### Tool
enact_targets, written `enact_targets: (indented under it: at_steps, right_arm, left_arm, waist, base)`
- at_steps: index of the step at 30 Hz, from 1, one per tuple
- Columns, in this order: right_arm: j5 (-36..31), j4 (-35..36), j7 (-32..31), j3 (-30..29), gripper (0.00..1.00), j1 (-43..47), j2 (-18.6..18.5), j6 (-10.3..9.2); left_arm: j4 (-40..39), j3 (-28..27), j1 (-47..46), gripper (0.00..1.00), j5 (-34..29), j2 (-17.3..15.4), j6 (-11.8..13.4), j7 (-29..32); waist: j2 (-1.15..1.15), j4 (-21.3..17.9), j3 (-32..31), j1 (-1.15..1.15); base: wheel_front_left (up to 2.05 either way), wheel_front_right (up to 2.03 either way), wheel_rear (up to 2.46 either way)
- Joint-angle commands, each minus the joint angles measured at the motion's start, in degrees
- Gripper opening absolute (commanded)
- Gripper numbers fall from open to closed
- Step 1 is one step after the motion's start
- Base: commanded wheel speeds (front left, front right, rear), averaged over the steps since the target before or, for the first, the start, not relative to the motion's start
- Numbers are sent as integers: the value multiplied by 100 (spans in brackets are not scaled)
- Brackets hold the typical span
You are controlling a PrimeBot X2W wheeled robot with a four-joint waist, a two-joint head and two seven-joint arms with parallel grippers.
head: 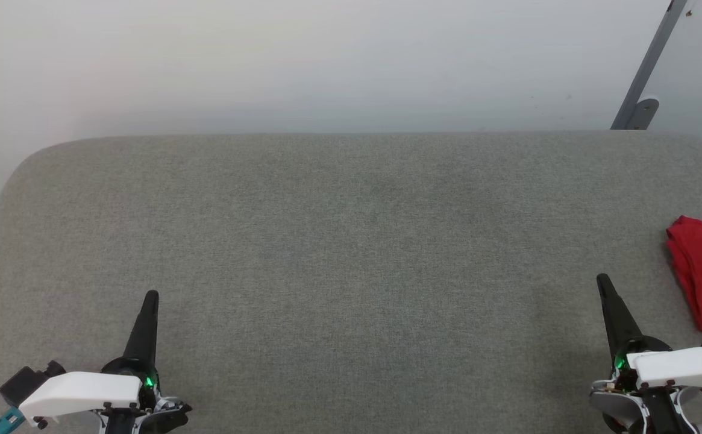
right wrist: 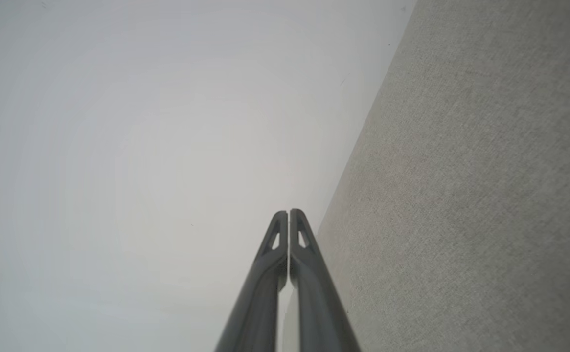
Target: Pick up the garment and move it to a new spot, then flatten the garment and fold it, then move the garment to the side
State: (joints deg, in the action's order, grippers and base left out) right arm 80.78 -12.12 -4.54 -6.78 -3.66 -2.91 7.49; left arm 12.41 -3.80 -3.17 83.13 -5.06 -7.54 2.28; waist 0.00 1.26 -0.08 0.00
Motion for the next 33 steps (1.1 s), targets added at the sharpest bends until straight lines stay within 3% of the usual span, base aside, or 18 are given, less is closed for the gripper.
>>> enact_targets:
  at_steps: [1, 33]
  right_arm:
    - [120, -12, -36, 11, 0, -87, -3, 0]
    - [1172, -203, -210, 27, 0, -278, 5, 0]
  left_arm:
    - [2, -39, -111, 0, 145, 7, 8, 44]
    - [169, -174, -333, 0, 1026, 142, 10, 355]
  waist:
    - [0, -6, 1, 0]
    - [0, -126, 26, 0]
  base:
    - [0, 0, 0]
    - [0, 0, 0]
